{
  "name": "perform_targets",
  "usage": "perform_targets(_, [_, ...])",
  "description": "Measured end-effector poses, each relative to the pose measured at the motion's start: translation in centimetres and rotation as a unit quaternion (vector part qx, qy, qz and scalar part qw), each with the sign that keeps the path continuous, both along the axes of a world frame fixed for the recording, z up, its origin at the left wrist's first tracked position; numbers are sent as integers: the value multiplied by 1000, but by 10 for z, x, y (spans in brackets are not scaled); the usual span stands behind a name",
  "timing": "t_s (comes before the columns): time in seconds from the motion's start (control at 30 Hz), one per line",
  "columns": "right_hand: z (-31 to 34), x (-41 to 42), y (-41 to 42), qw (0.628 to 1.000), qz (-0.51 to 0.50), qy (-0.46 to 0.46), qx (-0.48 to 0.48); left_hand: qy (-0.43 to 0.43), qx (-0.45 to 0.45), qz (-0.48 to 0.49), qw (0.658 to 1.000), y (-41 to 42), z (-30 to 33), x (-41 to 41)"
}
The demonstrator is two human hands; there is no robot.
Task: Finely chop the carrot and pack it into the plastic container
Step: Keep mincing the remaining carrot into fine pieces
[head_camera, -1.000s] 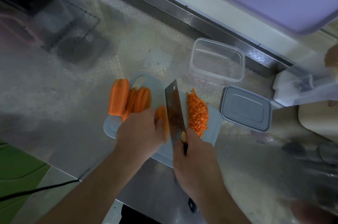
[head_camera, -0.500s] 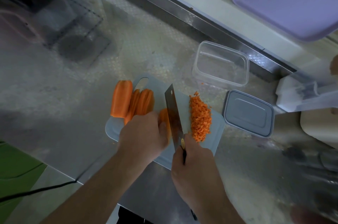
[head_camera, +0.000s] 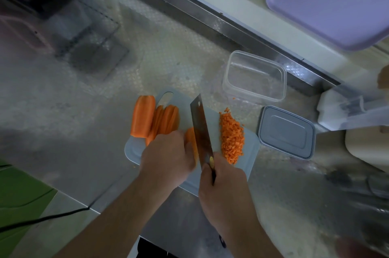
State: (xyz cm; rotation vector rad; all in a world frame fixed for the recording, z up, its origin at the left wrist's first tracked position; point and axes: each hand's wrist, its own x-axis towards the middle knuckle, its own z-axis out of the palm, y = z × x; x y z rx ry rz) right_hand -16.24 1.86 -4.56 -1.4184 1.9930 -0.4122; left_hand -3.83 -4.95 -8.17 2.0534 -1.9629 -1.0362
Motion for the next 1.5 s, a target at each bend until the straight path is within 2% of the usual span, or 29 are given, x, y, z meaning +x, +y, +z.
perform_targets(0.3, [-7, 15, -11, 999, 12, 31, 11, -33, 16, -9, 999, -5, 5, -2])
perform_targets(0.47, [-4, 9, -10, 1000, -16, 6, -14, -22, 27, -12, 999, -4, 7, -1])
perform_targets(0.6, [-1, 8, 3, 1000, -13, -6, 5, -19, 26, -10, 999, -4, 7, -1])
perform_targets(0.8, [-8, 17, -1, 999, 16, 25, 21, -24, 28, -9, 999, -6, 8, -1])
perform_targets(1.0, [-7, 15, -9, 1000, -13, 14, -16, -36, 35, -17, 999, -7, 8, -1])
perform_targets(1.3, [-1, 13, 5, 1000, 7, 17, 23, -23, 30, -9, 999, -5, 10, -1])
perform_targets(1.5, [-9, 20, -6, 1000, 1, 11, -3, -17, 38, -16, 999, -8, 10, 1])
